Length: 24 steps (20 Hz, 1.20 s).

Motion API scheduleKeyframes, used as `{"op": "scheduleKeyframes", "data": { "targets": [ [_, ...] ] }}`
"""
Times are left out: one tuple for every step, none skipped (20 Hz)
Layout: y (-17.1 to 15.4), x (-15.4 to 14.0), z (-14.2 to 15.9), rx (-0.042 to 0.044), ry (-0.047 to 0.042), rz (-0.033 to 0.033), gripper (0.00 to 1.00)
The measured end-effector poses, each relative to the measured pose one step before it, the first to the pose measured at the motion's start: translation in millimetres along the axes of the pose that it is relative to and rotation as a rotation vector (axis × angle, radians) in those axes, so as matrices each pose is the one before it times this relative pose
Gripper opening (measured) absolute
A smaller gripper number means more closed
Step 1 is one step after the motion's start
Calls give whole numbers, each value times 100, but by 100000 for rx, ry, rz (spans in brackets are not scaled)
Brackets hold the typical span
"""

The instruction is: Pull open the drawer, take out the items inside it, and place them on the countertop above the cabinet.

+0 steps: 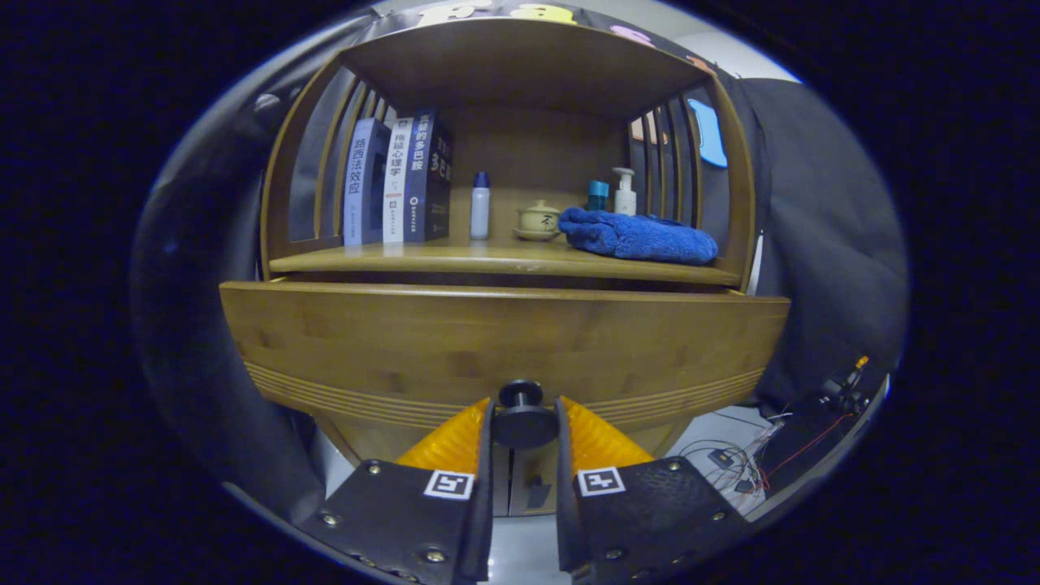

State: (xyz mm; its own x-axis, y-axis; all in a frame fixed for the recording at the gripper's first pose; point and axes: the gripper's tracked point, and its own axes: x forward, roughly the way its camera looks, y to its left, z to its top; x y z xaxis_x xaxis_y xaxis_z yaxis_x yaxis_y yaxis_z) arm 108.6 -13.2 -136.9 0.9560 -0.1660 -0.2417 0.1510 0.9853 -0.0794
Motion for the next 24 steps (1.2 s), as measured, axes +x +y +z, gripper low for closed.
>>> {"op": "scheduleKeyframes", "data": {
  "targets": [
    [-151, -829, -164, 2221, 596, 339, 33],
    [-61, -936, -248, 2041, -218, 441, 32],
    [-199, -934, -203, 1202, -98, 267, 32],
    [-160, -796, -375, 248, -209, 151, 32],
    [-38, -785, -283, -418, 385, -295, 32],
    [37, -736, -439, -1988, 698, -418, 32],
    [-198, -646, -528, -1617, 1260, -663, 32],
    [-62, -970, -421, -429, 315, -24, 32],
    [-59, -606, 247, 1148, -1149, 126, 33],
    [-16, -473, -595, -445, 818, 480, 33],
    [51, -410, 47, -108, -573, 147, 32],
    [-104, -153, -352, -464, 915, 316, 32],
    [1, -526, -180, -95, 15, 225, 32],
    [-141, -342, 236, 319, -916, 263, 32],
    [-140, -1197, 117, 579, -1206, 679, 32],
    [-2359, -1928, -311, -1224, -1541, -8801, 32],
    [-1809, -219, 1854, 8426, -7226, -3370, 11],
    [107, -451, 1397, 11036, -7869, 3373, 11],
    [-553, 48, 1010, 1564, -4818, -1954, 17],
    [-1512, -289, 107, -3874, 1133, -3322, 17],
    [-321, -627, 65, -2941, 1439, 1833, 18],
    [393, 32, -141, -405, 2326, 1642, 18],
    [547, 296, -29, 642, 2423, 2098, 18],
    [1199, 65, -55, 398, 2292, 3449, 18]
  ]
}}
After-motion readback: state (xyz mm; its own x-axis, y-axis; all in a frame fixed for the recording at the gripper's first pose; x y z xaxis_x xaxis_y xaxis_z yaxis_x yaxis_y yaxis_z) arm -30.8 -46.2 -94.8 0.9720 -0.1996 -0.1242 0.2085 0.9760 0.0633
